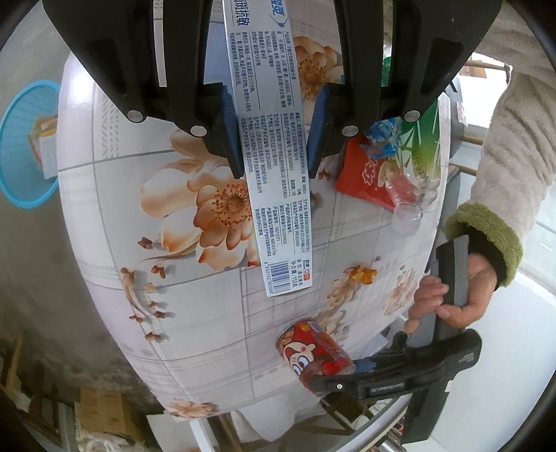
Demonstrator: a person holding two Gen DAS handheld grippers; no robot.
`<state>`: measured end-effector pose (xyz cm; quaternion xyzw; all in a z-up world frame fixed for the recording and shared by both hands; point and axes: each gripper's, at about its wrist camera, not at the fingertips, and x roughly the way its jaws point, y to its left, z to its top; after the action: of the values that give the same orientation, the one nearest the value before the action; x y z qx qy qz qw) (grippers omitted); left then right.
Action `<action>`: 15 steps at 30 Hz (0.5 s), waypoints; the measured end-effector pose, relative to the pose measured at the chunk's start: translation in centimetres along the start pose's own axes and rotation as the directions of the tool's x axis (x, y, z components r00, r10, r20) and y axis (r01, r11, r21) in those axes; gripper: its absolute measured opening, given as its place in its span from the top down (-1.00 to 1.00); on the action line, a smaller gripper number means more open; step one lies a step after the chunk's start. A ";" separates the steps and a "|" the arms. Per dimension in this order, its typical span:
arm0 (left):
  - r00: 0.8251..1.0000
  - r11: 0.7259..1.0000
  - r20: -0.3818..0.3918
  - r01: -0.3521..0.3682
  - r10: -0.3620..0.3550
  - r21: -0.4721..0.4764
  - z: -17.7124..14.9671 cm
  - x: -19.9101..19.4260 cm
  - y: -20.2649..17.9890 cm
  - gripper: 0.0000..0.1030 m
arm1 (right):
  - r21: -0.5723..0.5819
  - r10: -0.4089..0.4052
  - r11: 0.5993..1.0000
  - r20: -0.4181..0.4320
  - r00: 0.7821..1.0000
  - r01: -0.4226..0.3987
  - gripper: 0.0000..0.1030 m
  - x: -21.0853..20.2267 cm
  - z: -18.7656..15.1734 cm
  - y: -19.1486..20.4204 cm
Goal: Collect trash
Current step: 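Grasp the red can with the left tool while the right tool holds the toothpaste box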
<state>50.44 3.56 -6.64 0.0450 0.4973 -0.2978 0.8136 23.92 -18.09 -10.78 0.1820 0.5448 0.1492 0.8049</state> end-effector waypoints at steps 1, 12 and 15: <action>1.000 1.000 0.010 -0.013 0.013 0.012 0.0 0.0 0.0 -0.27 | -0.002 -0.005 1.000 0.003 1.000 0.005 0.34 0.1 0.0 0.2; 0.996 0.991 0.022 -0.092 0.090 0.094 -0.4 0.7 -0.8 -0.26 | -0.041 -0.059 0.997 0.013 0.998 0.060 0.15 0.5 0.3 0.9; 0.995 0.990 0.026 -0.102 0.100 0.101 -0.4 0.7 -0.9 -0.26 | -0.042 -0.062 0.997 0.011 0.998 0.062 0.15 0.8 0.2 0.9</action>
<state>49.85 2.67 -7.24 0.1084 0.4700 -0.2819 0.8294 24.40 -16.97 -11.00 0.1487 0.5428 0.1347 0.8156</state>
